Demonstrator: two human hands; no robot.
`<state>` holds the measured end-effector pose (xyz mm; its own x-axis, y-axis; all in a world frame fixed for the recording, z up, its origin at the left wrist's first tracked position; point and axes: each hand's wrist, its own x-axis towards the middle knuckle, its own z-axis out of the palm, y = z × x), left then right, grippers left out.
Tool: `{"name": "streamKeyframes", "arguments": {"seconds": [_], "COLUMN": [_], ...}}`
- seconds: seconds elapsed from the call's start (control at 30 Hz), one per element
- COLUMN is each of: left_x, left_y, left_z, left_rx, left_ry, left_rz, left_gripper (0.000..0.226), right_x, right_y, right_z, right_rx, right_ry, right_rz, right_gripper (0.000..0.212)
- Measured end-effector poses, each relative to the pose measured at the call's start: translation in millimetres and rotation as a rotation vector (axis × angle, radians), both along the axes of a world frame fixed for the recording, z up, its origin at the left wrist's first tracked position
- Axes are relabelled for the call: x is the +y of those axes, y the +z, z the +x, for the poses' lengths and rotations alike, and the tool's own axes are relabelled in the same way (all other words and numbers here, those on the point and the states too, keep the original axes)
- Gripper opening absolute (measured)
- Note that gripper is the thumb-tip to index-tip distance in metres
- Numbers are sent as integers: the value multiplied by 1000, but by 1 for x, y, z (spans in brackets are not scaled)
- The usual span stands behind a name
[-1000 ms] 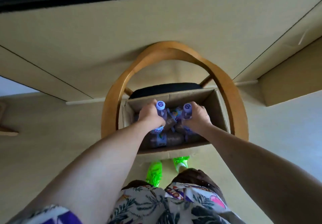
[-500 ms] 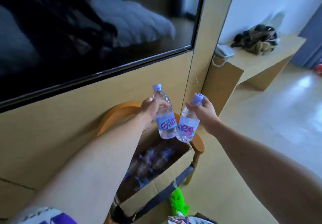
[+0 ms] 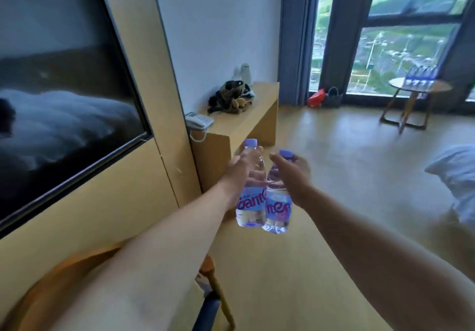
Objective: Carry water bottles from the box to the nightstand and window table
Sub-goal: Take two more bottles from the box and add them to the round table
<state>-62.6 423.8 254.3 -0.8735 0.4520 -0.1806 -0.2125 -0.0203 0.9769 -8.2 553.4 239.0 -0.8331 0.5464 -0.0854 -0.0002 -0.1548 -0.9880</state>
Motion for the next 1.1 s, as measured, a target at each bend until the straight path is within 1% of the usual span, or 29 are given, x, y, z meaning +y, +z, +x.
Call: {"name": "streamKeyframes", "arguments": {"seconds": [0.1, 0.13, 0.23, 0.33, 0.47, 0.6, 0.73, 0.9, 1.0, 1.1], "left_x": [82, 109, 188, 262, 347, 421, 497, 600, 664, 726], "left_y": [7, 8, 11, 9, 7, -2, -23, -43, -40, -28], "left_z": [5, 5, 4, 2, 2, -5, -32, -91, -138, -187], "left_rx": [27, 39, 62, 36, 27, 10, 1, 7, 11, 28], "left_ry": [-38, -49, -86, -87, -149, -248, -355, -441, -477, -517], "left_rz": [5, -5, -53, -81, -80, -100, -145, -169, -200, -207], "left_gripper": [19, 20, 36, 46, 45, 42, 44, 47, 49, 50], "right_x": [82, 109, 189, 261, 341, 405, 467, 558, 617, 670], "right_y": [5, 7, 12, 16, 16, 6, -11, -28, -24, -10], "right_z": [15, 20, 39, 54, 63, 61, 42, -13, -55, -95], "right_rx": [-39, -52, -80, -111, -143, -155, -194, -216, -255, -273], "right_ry": [-136, -163, -215, -313, -395, -478, -579, -659, -703, -718], "right_rz": [35, 61, 126, 194, 217, 153, 192, 196, 201, 228], "right_gripper": [16, 15, 12, 15, 16, 15, 15, 15, 19, 17]}}
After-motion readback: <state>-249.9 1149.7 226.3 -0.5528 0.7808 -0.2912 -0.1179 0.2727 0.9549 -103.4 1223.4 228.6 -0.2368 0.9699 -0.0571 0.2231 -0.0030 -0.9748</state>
